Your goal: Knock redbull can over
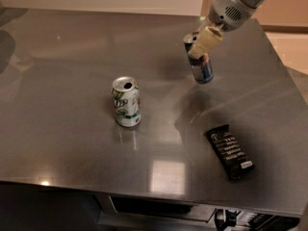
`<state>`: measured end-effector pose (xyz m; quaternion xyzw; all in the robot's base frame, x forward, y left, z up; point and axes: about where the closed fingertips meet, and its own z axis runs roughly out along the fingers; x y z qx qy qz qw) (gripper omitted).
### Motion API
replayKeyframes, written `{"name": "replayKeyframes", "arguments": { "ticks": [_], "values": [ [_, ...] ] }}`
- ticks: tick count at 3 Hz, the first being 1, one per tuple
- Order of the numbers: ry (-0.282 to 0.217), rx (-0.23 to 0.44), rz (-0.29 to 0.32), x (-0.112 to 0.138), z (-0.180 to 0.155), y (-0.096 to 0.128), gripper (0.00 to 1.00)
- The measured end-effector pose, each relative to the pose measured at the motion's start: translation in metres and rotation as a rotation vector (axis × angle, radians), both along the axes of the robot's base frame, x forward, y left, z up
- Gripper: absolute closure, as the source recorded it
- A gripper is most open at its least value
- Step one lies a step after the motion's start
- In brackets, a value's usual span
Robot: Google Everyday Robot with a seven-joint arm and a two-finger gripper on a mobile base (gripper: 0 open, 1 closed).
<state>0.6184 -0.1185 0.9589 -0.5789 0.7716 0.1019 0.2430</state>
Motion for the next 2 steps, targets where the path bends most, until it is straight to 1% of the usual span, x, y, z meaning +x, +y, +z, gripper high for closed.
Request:
{"name": "replayKeyframes", "arguments": {
  "ticks": [1, 2],
  "values": [
    [0.050, -0.153, 0.064, -0.026, -0.008, -0.009, 1.00],
    [0.094, -0.289, 0.124, -0.044, -0.026, -0.013, 0.82]
  ]
}}
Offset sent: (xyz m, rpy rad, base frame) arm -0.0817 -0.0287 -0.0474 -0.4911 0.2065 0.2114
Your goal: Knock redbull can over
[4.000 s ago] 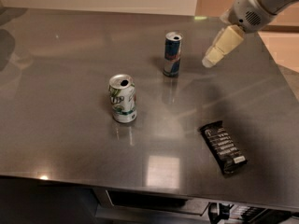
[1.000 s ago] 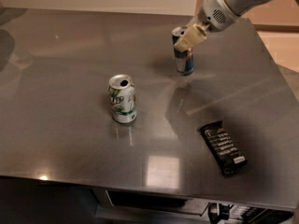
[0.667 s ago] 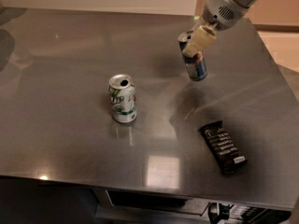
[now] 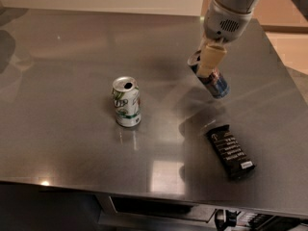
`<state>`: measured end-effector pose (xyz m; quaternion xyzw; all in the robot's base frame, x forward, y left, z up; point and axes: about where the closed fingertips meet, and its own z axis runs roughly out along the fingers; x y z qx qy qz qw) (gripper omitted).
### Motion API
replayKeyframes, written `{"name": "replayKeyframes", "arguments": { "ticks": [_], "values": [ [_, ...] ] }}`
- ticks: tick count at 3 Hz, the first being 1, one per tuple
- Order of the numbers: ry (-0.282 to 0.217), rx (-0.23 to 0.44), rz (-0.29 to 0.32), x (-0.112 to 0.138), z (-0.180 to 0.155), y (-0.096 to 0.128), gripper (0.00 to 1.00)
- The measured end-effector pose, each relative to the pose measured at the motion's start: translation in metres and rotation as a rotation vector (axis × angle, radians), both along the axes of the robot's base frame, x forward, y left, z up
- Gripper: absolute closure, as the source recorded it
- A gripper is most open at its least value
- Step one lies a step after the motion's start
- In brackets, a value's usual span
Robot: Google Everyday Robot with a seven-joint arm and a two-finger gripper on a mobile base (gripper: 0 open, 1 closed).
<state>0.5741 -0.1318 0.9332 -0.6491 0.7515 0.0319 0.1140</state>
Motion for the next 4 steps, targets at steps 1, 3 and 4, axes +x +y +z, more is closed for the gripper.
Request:
{"name": "replayKeyframes", "arguments": {
  "ticks": [1, 3, 4],
  "values": [
    [0.040, -0.104, 0.060, -0.012, -0.020, 0.001, 0.59],
    [0.084, -0.208, 0.189, -0.036, -0.046, 0.012, 0.12],
    [0.036, -0.188, 0.184, -0.025, -0.046, 0.018, 0.00]
  ]
}}
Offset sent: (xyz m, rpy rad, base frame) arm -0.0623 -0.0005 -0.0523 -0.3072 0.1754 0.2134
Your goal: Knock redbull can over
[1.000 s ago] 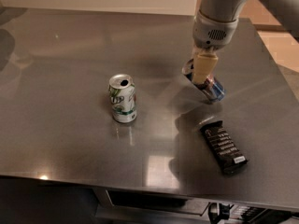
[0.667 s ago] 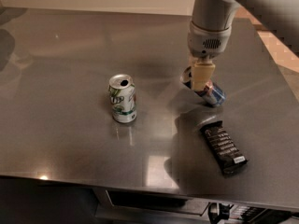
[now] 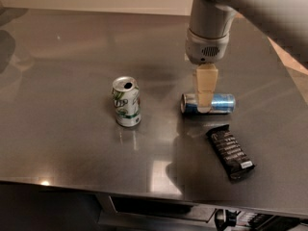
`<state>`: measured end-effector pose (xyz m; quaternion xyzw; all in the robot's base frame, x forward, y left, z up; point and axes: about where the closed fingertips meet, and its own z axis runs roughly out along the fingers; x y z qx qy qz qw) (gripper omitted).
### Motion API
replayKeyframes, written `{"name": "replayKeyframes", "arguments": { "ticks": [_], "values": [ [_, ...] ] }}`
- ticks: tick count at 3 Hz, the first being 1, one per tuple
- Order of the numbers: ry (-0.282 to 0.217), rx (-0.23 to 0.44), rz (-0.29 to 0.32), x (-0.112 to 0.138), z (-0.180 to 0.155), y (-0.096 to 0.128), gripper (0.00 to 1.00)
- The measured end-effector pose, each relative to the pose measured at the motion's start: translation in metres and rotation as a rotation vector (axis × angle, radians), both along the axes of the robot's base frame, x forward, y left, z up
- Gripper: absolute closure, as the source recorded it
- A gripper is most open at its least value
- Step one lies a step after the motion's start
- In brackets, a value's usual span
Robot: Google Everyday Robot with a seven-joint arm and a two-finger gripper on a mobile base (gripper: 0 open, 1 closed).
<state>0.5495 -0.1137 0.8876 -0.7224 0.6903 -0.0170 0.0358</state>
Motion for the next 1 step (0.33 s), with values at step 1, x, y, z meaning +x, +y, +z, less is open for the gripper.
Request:
{"name": "replayKeyframes", "arguments": {
  "ticks": [1],
  "values": [
    [-0.014, 0.007, 0.000, 0.0034, 0.0001, 0.0020, 0.00]
  ]
}}
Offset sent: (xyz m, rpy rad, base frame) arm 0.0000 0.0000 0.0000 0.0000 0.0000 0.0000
